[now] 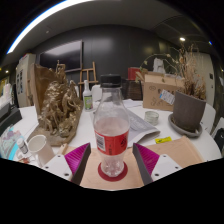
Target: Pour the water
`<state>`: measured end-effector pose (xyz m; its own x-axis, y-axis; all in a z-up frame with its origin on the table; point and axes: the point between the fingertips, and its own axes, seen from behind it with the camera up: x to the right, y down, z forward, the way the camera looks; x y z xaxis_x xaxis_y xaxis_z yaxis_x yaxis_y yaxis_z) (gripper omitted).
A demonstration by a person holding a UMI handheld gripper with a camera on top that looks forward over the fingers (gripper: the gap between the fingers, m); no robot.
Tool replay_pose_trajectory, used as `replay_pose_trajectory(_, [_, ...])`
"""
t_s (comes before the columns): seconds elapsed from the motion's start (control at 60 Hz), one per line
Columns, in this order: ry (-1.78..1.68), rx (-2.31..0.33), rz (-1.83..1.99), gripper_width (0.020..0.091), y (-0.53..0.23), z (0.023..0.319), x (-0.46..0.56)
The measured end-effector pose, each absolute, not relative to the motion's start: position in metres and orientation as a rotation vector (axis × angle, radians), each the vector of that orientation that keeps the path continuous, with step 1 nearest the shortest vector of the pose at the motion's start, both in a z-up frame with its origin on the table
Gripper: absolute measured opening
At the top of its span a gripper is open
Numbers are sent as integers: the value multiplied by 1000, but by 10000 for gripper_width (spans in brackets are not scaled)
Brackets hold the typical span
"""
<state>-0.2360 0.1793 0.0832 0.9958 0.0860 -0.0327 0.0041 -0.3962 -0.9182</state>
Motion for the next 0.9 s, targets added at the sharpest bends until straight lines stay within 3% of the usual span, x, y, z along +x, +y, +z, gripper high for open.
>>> replay_pose_trajectory(0.5, [24,-2122,15,853,-60,209,-295])
replay_pose_trajectory(0.65, [15,-2114,-47,857,-111,227,-303])
replay_pose_trajectory(0.9, [4,-2126,-119,855,-144,232,-293])
